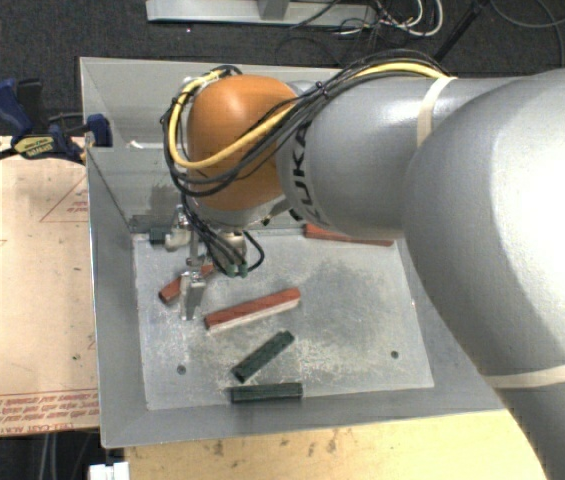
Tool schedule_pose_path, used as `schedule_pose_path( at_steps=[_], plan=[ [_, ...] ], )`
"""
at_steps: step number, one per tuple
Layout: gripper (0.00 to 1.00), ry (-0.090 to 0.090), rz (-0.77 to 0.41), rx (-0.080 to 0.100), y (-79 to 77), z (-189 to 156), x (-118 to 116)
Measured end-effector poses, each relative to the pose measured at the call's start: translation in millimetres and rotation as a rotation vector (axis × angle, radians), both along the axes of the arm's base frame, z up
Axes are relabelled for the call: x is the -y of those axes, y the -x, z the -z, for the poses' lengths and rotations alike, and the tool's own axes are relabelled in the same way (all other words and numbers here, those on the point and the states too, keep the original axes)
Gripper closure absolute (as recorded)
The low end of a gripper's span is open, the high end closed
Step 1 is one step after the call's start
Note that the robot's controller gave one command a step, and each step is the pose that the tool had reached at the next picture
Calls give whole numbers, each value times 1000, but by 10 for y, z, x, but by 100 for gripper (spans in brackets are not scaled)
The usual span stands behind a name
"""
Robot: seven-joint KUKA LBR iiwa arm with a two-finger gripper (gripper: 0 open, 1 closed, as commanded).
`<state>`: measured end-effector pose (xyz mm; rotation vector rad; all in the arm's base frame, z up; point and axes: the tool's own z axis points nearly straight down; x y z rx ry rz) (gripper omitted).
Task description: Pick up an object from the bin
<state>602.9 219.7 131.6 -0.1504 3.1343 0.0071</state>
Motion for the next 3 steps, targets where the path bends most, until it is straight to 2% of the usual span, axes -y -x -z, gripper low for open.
schedule_pose_path(
  at_steps=[1, 2, 3],
  plan=[
    [100, -4, -185, 11, 26, 437, 273],
    [0, -2, -184, 15, 18, 445, 288],
    [0, -2, -183, 14, 21, 447, 288]
  ],
)
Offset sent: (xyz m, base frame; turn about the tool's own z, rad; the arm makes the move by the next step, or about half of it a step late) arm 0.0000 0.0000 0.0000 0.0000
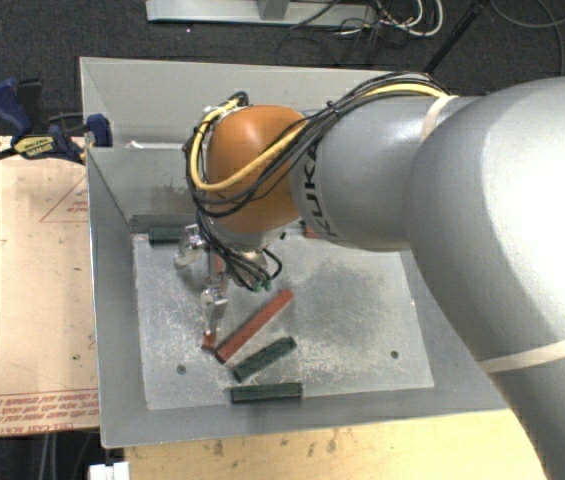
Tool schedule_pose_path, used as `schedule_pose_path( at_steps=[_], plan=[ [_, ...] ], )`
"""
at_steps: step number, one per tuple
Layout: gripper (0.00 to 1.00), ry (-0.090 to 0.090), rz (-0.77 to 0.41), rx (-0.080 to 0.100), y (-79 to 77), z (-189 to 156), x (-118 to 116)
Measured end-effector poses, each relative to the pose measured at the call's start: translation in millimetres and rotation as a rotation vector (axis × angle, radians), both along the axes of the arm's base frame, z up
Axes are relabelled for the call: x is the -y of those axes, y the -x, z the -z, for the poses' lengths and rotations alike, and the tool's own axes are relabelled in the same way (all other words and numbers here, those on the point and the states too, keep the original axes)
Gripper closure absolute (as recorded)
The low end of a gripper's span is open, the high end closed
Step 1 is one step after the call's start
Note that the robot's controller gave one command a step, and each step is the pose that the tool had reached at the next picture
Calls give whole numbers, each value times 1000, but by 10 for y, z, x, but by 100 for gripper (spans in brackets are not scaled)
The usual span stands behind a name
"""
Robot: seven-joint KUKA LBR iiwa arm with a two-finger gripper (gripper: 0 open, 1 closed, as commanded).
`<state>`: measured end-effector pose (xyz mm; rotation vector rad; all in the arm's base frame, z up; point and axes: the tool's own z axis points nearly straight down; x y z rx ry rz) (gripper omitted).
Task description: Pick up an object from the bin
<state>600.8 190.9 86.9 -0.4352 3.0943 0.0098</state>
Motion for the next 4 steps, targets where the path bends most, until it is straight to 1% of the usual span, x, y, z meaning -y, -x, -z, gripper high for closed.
schedule_pose_path(
  at_steps=[1, 2, 3, 4],
  plan=[
    [0, 2, -92, -5, -53, -43, 1],
    [0, 8, -262, -11, 292, -103, 414],
    [0, 16, -285, -11, 626, 16, 507],
    [100, 6, -590, 8, -136, 11, 615]
  ],
)
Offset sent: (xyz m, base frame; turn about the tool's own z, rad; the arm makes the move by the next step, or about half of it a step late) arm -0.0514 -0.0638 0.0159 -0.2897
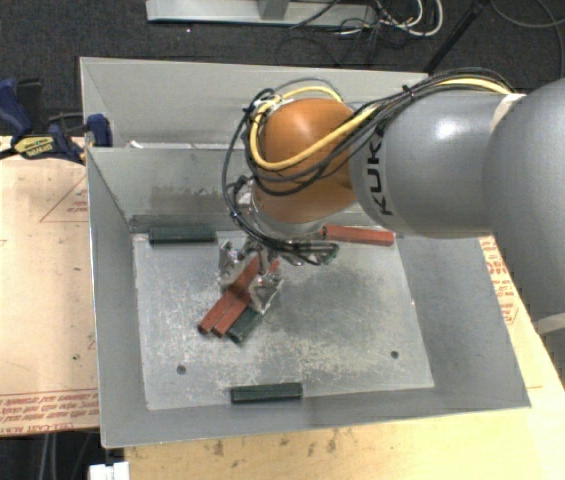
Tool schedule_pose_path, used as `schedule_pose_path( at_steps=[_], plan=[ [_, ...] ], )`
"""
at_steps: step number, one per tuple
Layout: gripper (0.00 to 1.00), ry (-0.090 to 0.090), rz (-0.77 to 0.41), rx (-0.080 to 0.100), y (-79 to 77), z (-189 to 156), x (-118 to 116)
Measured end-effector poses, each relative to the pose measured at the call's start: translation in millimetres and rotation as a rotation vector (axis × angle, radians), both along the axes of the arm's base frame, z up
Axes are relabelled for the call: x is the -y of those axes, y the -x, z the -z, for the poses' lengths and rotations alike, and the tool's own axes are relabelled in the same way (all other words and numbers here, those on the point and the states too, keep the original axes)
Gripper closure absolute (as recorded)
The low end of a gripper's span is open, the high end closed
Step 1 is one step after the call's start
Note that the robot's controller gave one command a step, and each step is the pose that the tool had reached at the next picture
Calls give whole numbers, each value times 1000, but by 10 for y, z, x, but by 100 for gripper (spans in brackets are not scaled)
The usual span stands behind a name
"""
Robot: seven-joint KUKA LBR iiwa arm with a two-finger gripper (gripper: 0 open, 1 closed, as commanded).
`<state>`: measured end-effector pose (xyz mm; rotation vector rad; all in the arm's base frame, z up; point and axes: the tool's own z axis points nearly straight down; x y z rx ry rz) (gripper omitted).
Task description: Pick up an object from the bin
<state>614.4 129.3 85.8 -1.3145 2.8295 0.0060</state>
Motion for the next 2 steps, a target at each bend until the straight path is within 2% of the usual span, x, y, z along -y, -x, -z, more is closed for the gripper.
schedule_pose_path(
  at_steps=[1, 2],
  plan=[
    [100, 0, 0, 0, -1, -1, -1],
    [100, 10, -21, -14, 389, -1321, -181]
  ],
)
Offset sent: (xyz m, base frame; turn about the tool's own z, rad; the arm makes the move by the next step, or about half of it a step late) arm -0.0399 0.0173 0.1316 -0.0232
